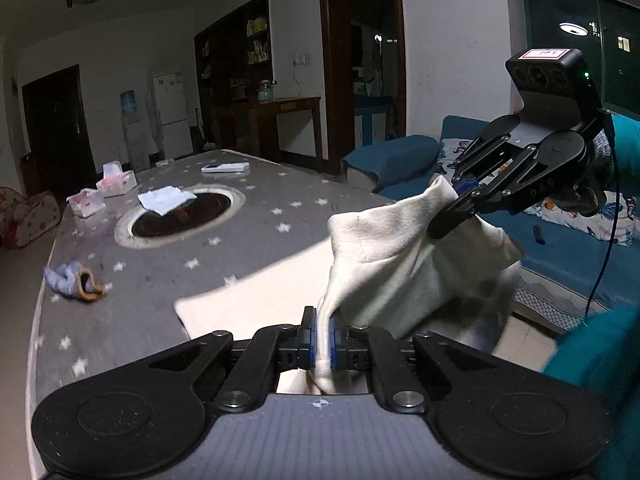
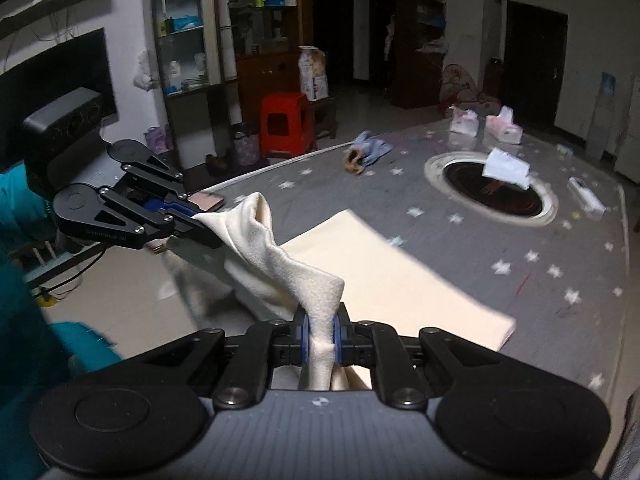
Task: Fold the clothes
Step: 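Lift the hem with both grippers and fold it toward the collar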
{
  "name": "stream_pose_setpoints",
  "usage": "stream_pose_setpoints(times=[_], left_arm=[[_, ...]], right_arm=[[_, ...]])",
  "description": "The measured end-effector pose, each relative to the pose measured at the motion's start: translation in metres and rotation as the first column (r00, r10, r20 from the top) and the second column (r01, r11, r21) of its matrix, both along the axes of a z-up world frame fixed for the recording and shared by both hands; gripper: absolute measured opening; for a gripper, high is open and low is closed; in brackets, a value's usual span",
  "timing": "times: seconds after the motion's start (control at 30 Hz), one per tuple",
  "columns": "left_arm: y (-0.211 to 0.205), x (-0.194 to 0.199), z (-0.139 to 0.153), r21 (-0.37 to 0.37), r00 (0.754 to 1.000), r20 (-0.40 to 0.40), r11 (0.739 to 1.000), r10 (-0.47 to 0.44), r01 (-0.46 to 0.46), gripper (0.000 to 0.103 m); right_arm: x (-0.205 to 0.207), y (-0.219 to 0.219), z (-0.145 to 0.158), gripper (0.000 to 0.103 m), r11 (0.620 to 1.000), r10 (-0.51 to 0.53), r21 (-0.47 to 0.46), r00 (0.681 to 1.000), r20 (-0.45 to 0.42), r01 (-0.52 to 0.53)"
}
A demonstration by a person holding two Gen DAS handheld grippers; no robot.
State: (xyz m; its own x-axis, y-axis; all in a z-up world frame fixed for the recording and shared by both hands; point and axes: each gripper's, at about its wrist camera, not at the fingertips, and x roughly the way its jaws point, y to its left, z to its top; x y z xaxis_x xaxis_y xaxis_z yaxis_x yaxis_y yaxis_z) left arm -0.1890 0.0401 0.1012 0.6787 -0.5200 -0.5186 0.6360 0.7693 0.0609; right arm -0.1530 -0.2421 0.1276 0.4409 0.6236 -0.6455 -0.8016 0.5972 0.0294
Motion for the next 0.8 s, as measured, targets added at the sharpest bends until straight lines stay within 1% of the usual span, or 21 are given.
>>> stream_pose_setpoints(times=[0.1, 0.17, 0.27, 0.4, 0.53, 0.57, 0.63, 0.67, 0.7, 0.73, 0.8], left_arm=[[-0.003, 0.034, 0.001, 0.018, 1.0, -0.002, 1.0, 0.02, -0.02, 0.006], [-0.005, 0.063, -0.003, 0.03, 0.998, -0.029, 0.998, 0.048, -0.047, 0.006], [-0.01, 0.103, -0.017, 0.063, 0.993, -0.063, 0.994, 0.098, -0.094, 0.006], [-0.011, 0.148, -0.039, 0.064, 0.977, -0.133, 0.985, 0.166, -0.159, 0.006], [-0.014, 0.176, -0.059, 0.092, 0.963, -0.153, 0.973, 0.222, -0.21, 0.011], [-0.014, 0.18, -0.062, 0.097, 0.959, -0.153, 0.97, 0.238, -0.225, 0.014], [-0.014, 0.189, -0.068, 0.108, 0.951, -0.153, 0.961, 0.269, -0.254, 0.014], [-0.012, 0.193, -0.07, 0.117, 0.946, -0.149, 0.955, 0.288, -0.272, 0.014], [-0.01, 0.197, -0.072, 0.13, 0.94, -0.14, 0.947, 0.311, -0.294, 0.014], [-0.008, 0.2, -0.073, 0.142, 0.934, -0.13, 0.939, 0.333, -0.315, 0.014], [0.0, 0.204, -0.073, 0.141, 0.92, -0.133, 0.926, 0.369, -0.351, 0.014]], right_arm=[[0.035, 0.005, 0.001, 0.01, 0.999, -0.031, -0.014, 1.0, 0.001, 0.031], [0.061, 0.009, -0.004, 0.01, 0.999, -0.046, -0.024, 0.999, -0.004, 0.045], [0.097, 0.017, -0.016, 0.01, 0.997, -0.064, -0.044, 0.998, -0.018, 0.063], [0.134, 0.029, -0.039, 0.01, 0.993, -0.097, -0.071, 0.995, -0.034, 0.094], [0.16, 0.035, -0.07, 0.011, 0.983, -0.17, -0.084, 0.983, -0.062, 0.165], [0.164, 0.033, -0.077, 0.011, 0.979, -0.197, -0.076, 0.978, -0.074, 0.191], [0.172, 0.031, -0.091, 0.017, 0.968, -0.247, -0.06, 0.964, -0.099, 0.242], [0.174, 0.028, -0.096, 0.017, 0.963, -0.269, -0.052, 0.957, -0.11, 0.264], [0.176, 0.025, -0.101, 0.022, 0.957, -0.29, -0.044, 0.95, -0.12, 0.286], [0.177, 0.022, -0.103, 0.025, 0.95, -0.311, -0.037, 0.942, -0.127, 0.309], [0.176, 0.014, -0.101, 0.027, 0.938, -0.345, -0.021, 0.93, -0.127, 0.345]])
